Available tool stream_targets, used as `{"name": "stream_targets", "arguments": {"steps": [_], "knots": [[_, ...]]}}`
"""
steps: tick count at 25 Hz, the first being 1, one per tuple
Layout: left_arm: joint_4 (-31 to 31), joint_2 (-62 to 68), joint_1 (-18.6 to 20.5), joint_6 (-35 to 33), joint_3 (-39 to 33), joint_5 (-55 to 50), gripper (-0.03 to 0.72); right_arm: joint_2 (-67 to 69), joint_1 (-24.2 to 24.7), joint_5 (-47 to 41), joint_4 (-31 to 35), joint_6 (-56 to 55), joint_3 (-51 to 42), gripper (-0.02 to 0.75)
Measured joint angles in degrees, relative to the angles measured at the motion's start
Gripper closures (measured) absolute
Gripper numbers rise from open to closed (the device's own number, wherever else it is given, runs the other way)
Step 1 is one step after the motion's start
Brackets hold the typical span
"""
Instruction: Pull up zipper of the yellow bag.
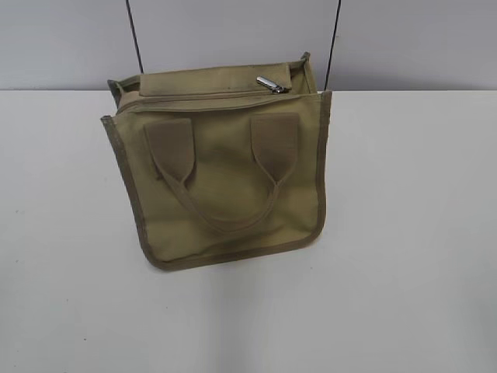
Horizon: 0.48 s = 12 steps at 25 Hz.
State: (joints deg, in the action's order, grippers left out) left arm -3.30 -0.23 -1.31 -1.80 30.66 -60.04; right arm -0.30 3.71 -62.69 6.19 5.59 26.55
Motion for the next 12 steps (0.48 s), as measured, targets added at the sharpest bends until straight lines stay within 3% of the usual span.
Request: {"name": "stream_targets", "arguments": {"steps": [12], "knots": [[0.0, 0.0, 0.0, 0.0, 0.0, 0.0, 0.137, 0.0, 0.0, 0.0, 0.0, 0.0, 0.0, 0.174]]}}
